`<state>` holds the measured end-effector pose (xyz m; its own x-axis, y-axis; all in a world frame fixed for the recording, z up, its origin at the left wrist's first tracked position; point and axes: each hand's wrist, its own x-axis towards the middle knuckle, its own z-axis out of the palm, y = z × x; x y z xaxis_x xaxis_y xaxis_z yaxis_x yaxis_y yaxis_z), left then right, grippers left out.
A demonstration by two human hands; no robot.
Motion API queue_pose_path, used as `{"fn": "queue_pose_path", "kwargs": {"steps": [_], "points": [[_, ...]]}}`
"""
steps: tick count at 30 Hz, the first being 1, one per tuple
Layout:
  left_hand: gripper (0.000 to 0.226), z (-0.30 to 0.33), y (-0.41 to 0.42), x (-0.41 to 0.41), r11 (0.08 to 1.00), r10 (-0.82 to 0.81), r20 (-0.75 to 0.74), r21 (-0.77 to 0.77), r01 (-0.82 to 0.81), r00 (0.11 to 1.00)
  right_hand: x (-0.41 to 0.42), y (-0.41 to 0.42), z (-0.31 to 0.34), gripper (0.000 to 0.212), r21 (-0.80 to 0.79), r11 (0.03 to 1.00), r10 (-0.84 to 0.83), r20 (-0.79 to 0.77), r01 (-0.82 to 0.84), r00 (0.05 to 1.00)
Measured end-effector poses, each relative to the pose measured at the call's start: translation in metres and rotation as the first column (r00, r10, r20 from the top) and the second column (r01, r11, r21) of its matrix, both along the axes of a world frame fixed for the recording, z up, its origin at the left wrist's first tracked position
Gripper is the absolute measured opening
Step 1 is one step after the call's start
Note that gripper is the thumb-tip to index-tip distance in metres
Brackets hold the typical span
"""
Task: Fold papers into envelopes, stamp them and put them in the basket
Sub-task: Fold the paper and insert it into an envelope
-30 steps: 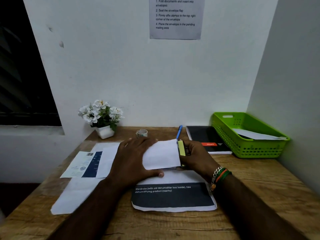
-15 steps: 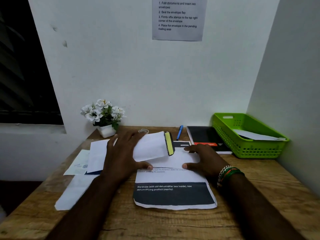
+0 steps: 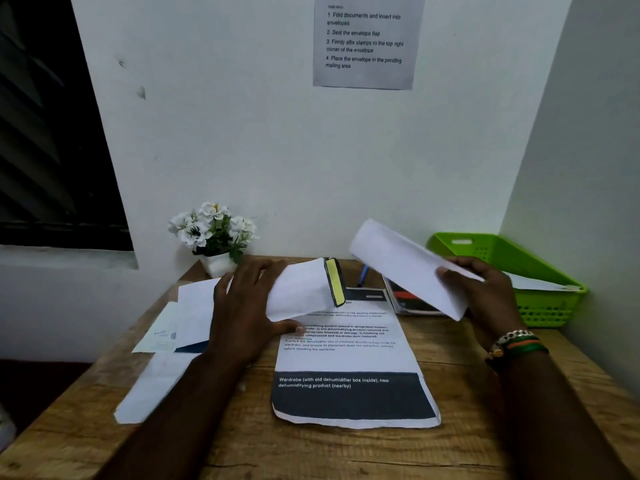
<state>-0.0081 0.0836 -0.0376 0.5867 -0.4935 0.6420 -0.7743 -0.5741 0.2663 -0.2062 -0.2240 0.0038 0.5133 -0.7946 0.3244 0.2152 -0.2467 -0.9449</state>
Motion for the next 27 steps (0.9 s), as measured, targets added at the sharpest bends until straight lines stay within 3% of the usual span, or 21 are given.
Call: {"fn": "queue_pose_path", "kwargs": {"steps": [5,9,13,27], "points": [[0.109,-0.001,0.000,0.002,1.000,0.000,0.003,0.007,0.000,1.000,-0.006,0.008,0.008,0.017,0.047,0.995,0.087,0.086,-0.092,0.992],[0.111,-0.001,0.000,0.002,1.000,0.009,-0.001,0.009,-0.009,1.000,-0.005,0.017,0.010,0.014,-0.030,0.992,0.120,0.041,-0.119,0.992],[0.111,-0.001,0.001,0.001,1.000,0.004,-0.004,0.004,-0.004,1.000,-0.006,0.020,0.012,0.013,0.005,0.990,0.138,0.018,-0.139,0.990],[0.105,-0.010,-0.019,-0.020,0.976,-0.127,0.102,0.190,0.106,0.987,0.008,0.042,-0.003,0.018,-0.125,0.933,0.296,-0.272,-0.338,0.916]]}}
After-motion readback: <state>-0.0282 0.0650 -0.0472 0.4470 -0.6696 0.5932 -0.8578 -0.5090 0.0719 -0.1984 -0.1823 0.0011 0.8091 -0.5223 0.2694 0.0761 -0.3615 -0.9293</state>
